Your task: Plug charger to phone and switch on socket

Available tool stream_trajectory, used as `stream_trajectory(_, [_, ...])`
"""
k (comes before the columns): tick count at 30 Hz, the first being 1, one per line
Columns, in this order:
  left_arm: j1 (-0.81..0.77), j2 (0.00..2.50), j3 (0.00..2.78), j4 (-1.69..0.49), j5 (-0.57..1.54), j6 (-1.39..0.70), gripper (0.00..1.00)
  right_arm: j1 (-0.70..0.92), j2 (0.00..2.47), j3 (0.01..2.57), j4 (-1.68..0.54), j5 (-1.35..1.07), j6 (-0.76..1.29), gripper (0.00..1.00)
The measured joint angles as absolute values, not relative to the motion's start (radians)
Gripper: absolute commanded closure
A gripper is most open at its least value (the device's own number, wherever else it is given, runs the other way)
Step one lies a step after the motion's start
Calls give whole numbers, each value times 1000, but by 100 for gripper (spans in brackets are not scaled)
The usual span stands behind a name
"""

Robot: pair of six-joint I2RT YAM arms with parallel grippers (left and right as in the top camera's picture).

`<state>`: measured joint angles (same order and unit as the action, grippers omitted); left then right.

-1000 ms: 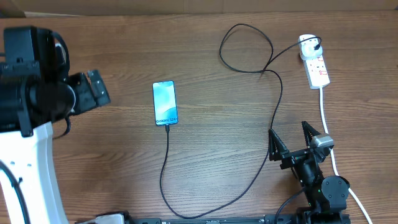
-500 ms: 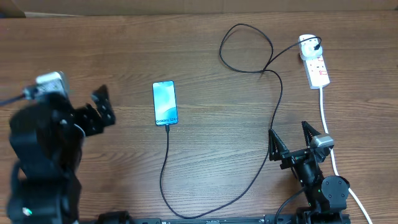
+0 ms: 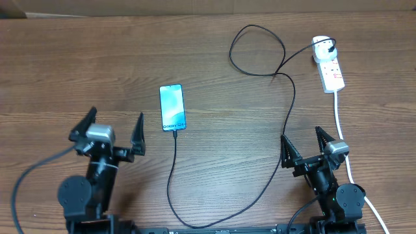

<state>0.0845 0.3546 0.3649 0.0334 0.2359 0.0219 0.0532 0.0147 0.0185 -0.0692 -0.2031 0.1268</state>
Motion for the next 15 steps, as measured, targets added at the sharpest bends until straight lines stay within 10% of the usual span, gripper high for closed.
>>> stream_trajectory(15, [80, 82, 55, 65, 200, 211, 0, 53, 15, 19, -69, -203, 127, 0])
